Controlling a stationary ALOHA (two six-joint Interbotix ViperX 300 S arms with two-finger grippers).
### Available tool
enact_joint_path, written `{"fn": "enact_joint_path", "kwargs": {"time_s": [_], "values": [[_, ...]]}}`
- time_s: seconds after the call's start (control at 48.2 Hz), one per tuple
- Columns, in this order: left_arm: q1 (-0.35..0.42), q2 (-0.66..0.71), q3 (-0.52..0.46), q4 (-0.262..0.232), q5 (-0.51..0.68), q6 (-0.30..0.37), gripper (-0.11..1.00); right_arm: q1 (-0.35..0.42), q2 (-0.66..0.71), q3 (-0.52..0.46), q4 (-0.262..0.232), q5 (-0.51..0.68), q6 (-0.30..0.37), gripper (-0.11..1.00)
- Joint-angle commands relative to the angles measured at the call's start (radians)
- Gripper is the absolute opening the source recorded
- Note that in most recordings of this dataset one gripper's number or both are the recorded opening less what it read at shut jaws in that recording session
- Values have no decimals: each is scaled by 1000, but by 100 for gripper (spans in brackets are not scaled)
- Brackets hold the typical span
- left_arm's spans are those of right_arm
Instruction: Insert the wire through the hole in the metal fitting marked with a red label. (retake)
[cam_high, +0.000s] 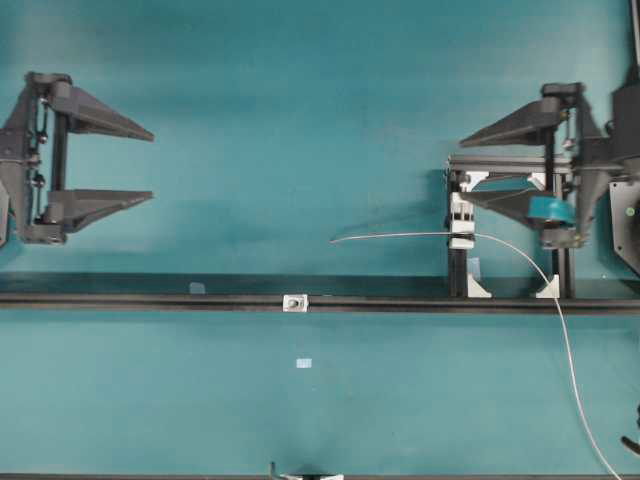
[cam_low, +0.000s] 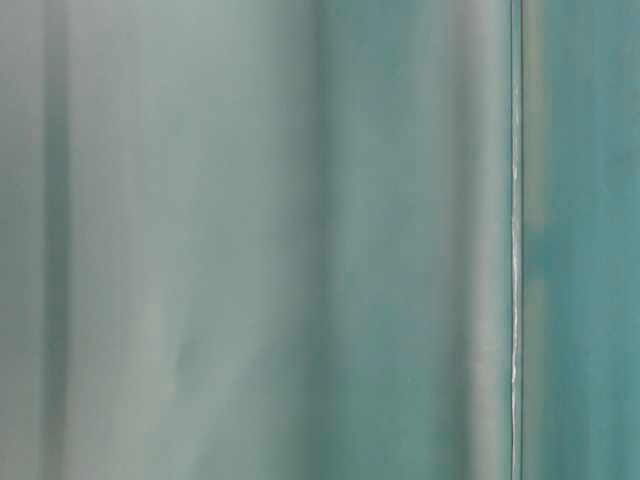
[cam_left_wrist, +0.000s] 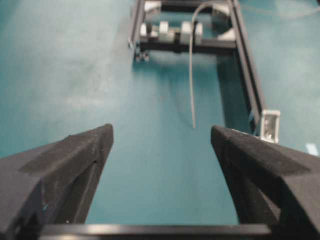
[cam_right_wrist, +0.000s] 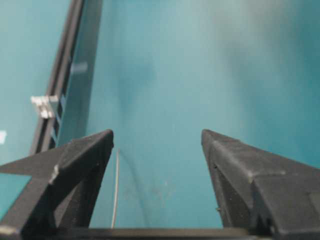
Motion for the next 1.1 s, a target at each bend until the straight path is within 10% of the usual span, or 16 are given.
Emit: {"fn": "enact_joint_path", "kwargs": {"time_s": [0.0, 1.079], "values": [[3, 38, -26, -2, -15, -2, 57, -3, 38, -37, 2, -15, 6, 81], [9, 322, -86, -2, -75, -3, 57, 43, 489, -198, 2, -40, 44, 81]]}}
